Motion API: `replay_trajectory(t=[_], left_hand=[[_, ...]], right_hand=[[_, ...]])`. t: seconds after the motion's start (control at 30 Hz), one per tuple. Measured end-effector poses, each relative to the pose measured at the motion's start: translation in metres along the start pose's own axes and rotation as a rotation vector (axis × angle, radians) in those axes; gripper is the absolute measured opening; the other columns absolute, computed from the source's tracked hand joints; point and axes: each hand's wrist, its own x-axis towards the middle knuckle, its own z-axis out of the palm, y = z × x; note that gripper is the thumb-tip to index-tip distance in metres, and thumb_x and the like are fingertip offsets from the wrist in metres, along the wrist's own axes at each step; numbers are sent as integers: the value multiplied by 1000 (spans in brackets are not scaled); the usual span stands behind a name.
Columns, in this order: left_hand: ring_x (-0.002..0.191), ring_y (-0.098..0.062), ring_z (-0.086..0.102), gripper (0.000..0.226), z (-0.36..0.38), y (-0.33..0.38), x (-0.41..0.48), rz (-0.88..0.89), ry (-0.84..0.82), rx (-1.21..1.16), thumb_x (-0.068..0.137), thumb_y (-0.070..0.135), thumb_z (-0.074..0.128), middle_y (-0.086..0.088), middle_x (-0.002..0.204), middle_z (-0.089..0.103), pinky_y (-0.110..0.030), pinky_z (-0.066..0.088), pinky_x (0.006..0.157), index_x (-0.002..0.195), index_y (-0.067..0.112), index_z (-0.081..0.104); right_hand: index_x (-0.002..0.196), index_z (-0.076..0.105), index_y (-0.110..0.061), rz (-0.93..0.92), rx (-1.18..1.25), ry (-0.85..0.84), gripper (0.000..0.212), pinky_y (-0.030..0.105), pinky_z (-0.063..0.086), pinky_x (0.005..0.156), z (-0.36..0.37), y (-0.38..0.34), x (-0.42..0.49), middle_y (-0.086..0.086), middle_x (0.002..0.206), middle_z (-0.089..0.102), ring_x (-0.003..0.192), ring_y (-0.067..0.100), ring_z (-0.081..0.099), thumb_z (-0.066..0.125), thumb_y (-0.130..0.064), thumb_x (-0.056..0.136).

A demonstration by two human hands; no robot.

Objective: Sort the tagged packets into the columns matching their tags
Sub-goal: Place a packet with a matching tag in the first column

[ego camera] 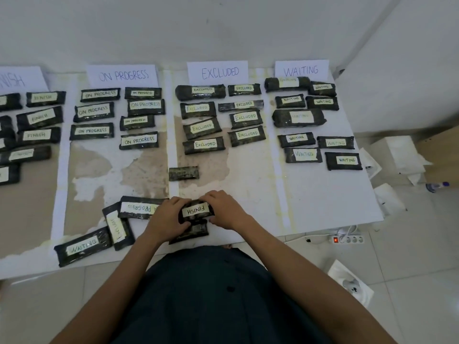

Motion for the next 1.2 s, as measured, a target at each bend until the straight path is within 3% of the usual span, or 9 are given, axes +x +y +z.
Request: replay_trajectory(t=[0.23,0.4,0.5,0.57,0.67,0.87,0.97,1.1,1.2], left_hand=[[114,-26,48,55,-12,1,0,-46,86,-178,78,21,69,-10,123,53,-35,40,98,129,11,51],[117,-22,45,65,-34,19,-2,-443,306,-678,83,21,67,-8,132,40,-35,40,100,139,11,35],[102,-21,61,51,-45,21,-1,-622,243,-1184,90,19,61,-9,121,58,-37,52,85,135,10,39],[89,-20,66,33,-50,17,0,-630,273,-1299,91,11,57,-12,108,66,-33,56,70,123,7,49],[95,-23,62,38,-56,7,-3,-699,392,-1306,91,7,56,-10,110,62,-35,55,72,126,5,41],[98,-22,59,34,-64,-19,-21,-662,402,-1117,95,9,47,-9,119,60,-30,49,71,129,11,44],[94,-19,61,35,-67,-29,-31,-636,409,-1011,90,19,58,-6,111,63,-27,46,67,124,16,48],[110,-31,55,92,-72,-49,-44,-693,365,-809,67,60,67,-17,127,51,-41,53,83,136,9,34],[106,-37,54,88,-80,-60,-58,-686,381,-727,68,61,64,-21,118,49,-43,53,79,130,4,39]], right_hand=[[128,51,-12,103,232,94,62,31,44,88,-7,-13,3,8,120,47,109,23,47,76,-13,71],[130,48,-12,258,484,310,73,22,40,87,-21,-35,3,5,119,49,108,18,51,83,-22,67],[131,46,-13,264,578,327,79,20,40,88,-30,-57,9,3,118,46,103,12,48,85,-29,64],[133,43,-15,227,607,266,83,23,44,92,-32,-72,15,2,120,42,104,13,48,86,-33,63],[132,45,-18,169,637,160,80,27,46,90,-31,-89,25,2,121,41,105,14,50,84,-35,64],[116,57,-16,163,777,59,38,25,49,69,-32,-107,42,6,101,66,85,19,64,71,-20,81],[105,61,-16,128,771,25,34,31,56,75,-27,-118,47,3,95,68,84,17,65,76,-16,74],[104,61,-15,-7,675,-67,32,30,56,80,-23,-140,55,-1,98,67,87,9,63,75,-15,76],[103,63,-14,-61,627,-128,25,30,55,82,-18,-159,64,3,102,69,93,12,64,71,-13,80]])
